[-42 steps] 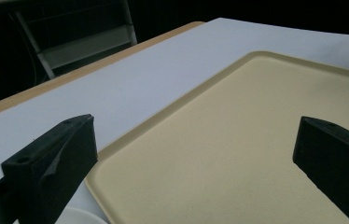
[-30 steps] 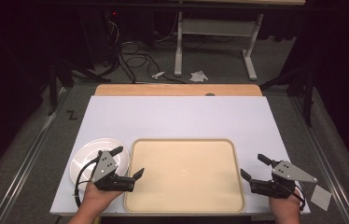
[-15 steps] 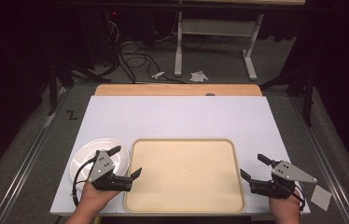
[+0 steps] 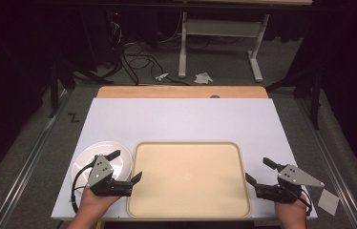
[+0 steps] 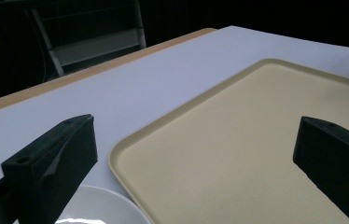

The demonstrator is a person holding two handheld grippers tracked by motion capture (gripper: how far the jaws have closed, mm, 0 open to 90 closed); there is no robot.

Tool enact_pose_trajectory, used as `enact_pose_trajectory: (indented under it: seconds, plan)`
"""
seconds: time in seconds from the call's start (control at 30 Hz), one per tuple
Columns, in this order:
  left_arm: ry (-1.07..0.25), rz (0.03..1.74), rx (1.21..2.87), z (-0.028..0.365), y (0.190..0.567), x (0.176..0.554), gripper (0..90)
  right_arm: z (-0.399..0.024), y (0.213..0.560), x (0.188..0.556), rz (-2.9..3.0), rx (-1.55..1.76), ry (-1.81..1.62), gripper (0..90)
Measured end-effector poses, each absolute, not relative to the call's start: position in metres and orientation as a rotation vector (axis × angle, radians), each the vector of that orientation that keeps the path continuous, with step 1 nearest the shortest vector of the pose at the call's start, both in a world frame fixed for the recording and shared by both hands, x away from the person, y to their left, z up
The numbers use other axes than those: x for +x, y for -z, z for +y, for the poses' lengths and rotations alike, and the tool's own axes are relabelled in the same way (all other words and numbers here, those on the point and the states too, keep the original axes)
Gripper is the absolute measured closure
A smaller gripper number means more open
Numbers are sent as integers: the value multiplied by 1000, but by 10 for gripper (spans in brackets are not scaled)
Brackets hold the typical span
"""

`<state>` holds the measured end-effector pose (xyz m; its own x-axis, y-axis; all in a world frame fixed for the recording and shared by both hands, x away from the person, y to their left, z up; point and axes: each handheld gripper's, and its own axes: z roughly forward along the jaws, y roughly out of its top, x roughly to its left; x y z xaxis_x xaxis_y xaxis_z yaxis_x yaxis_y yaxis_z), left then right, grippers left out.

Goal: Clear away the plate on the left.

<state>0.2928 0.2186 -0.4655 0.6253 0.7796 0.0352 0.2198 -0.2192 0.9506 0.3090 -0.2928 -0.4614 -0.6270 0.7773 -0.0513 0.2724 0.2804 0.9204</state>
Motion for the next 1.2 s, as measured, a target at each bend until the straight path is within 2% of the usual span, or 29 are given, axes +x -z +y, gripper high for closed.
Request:
enact_pose_trajectory:
  seconds: [0.57,0.63,0.7,0.87,1.03,1.2]
  plan:
    - [-643,898,1681,251,464,290,12,-287,463,316,2044,969,-1317,161]
    - [-664,878,1661,253,463,286,47,-285,464,316,2048,971,-1312,161]
    - [-676,878,1676,255,462,285,63,-284,464,316,2050,974,-1306,161]
    - [-715,879,1767,268,465,286,37,-284,463,315,2047,959,-1298,160]
    - [-725,930,1732,294,468,291,35,-285,463,321,2056,935,-1295,161]
    - [-755,971,1773,314,475,290,37,-285,466,325,2081,916,-1301,161]
